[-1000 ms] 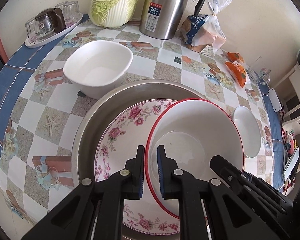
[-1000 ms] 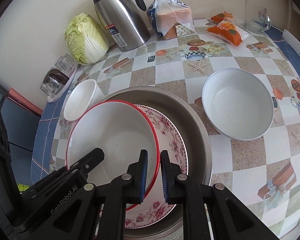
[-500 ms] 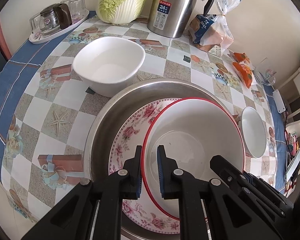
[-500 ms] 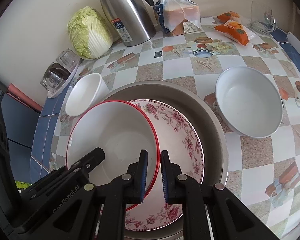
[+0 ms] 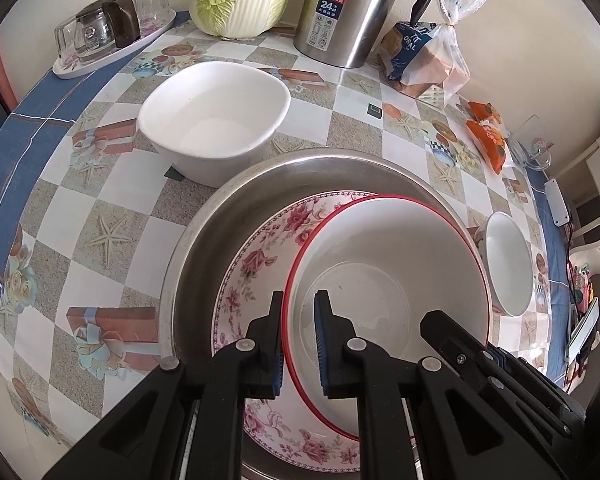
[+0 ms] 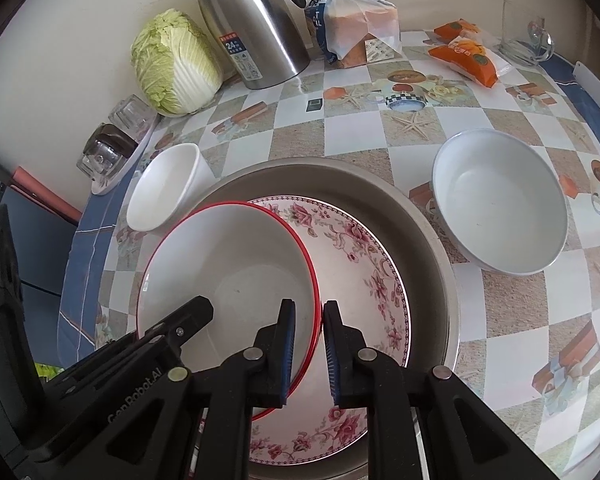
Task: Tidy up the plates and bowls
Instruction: 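Lower the red-rimmed bowl onto the plate inside the basin, then open both grippers to release the red-rimmed bowl and withdraw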
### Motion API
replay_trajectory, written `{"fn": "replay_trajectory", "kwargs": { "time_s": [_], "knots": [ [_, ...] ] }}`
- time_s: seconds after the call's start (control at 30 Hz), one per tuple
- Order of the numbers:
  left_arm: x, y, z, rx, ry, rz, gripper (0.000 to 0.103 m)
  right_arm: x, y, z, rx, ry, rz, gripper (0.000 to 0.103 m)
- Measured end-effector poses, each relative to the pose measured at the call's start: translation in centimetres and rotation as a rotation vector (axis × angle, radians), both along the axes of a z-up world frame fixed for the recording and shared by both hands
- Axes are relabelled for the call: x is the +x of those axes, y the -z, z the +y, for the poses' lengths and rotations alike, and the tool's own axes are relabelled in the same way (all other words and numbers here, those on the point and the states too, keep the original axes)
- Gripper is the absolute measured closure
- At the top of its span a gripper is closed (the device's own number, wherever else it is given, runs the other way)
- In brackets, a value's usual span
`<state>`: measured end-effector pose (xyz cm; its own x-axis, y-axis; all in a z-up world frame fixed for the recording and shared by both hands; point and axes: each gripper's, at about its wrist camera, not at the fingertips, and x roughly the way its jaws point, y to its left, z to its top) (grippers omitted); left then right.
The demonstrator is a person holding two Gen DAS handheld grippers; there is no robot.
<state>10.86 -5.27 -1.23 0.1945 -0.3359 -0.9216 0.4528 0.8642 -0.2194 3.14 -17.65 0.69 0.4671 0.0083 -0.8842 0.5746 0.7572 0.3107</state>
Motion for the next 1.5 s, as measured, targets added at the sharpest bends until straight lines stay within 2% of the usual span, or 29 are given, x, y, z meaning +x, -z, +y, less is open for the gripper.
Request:
{"fn": "replay_trajectory", "kwargs": {
  "time_s": [0.67,1.07,1.5],
  "knots": [
    [0.7,0.1,0.4,-0.033,-0.016,0.032,0.091,0.0,-0.2,-0.3,0.016,0.009,-0.009,0.085],
    [0.9,-0.5,0.7,-0.057,-0.03,0.023,0.091,-0.1,-0.4,-0.5,0.028,0.013,-0.027,0.085],
    [0.7,-3.8,1.9,-0.117,-0.059,-0.049,0.088,-1.2,-4.3,-0.7,-0.031,0.028,-0.125,0.085]
  ]
}}
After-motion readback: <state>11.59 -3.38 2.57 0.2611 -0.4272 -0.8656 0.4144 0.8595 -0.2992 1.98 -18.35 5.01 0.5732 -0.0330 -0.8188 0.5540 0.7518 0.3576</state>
